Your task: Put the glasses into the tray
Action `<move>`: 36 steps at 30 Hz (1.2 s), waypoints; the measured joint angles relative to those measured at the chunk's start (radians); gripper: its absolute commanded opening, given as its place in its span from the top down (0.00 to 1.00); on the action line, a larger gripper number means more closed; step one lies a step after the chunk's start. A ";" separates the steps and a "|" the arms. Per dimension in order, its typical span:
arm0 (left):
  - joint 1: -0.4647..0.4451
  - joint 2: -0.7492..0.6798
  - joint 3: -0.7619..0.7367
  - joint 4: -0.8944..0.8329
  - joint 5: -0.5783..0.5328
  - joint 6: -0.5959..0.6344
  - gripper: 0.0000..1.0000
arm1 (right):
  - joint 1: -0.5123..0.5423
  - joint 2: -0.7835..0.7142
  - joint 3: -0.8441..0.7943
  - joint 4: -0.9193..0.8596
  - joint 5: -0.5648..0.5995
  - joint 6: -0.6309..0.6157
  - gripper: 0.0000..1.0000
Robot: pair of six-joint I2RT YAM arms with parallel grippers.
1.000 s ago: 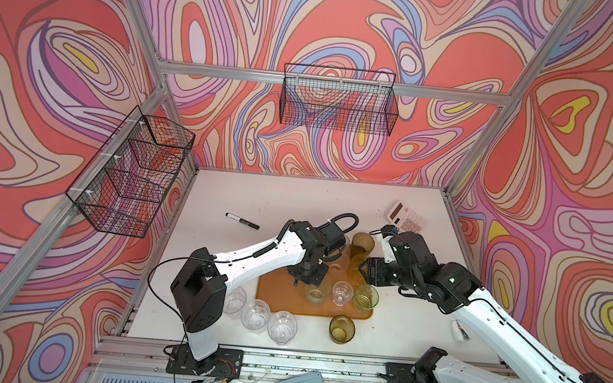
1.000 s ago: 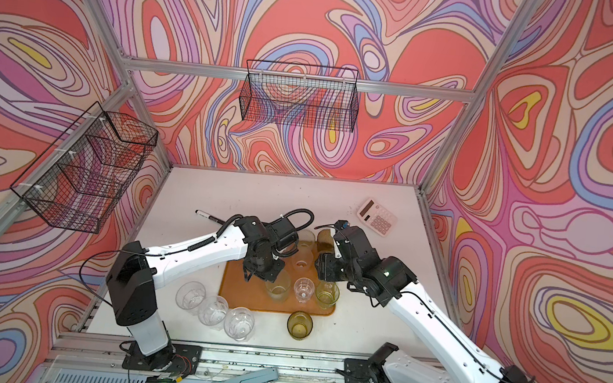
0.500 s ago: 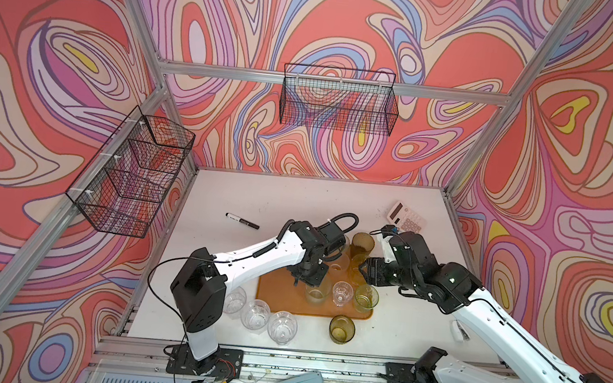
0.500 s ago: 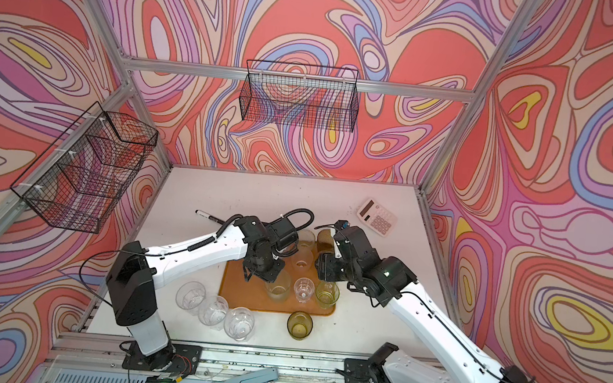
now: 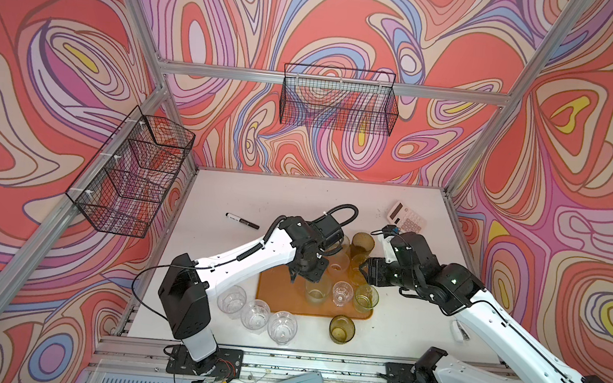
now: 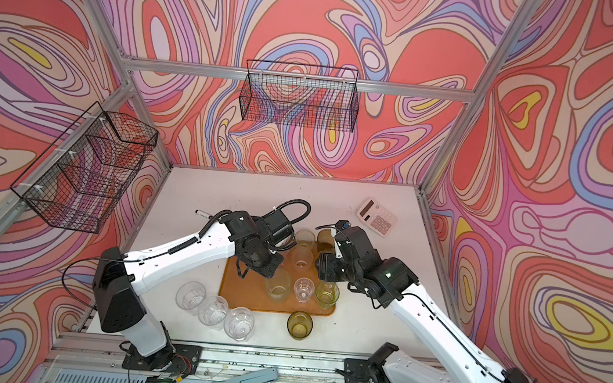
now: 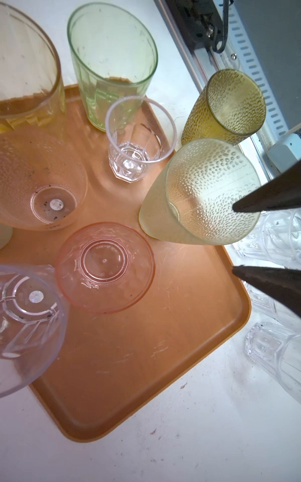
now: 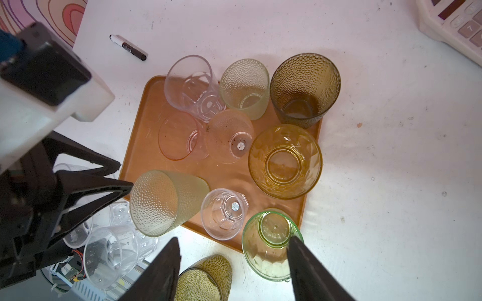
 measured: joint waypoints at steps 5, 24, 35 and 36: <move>0.000 -0.030 0.000 -0.003 0.014 0.018 0.60 | 0.000 -0.002 -0.001 0.001 -0.007 0.008 0.32; -0.042 -0.100 0.000 -0.010 0.034 0.089 0.59 | 0.000 0.008 -0.001 0.015 -0.018 0.040 0.32; -0.088 -0.161 -0.037 0.012 0.076 0.122 0.59 | 0.000 0.029 -0.001 0.031 -0.032 0.064 0.32; -0.094 -0.163 -0.044 0.014 0.079 0.123 0.59 | 0.000 0.029 -0.001 0.031 -0.032 0.067 0.32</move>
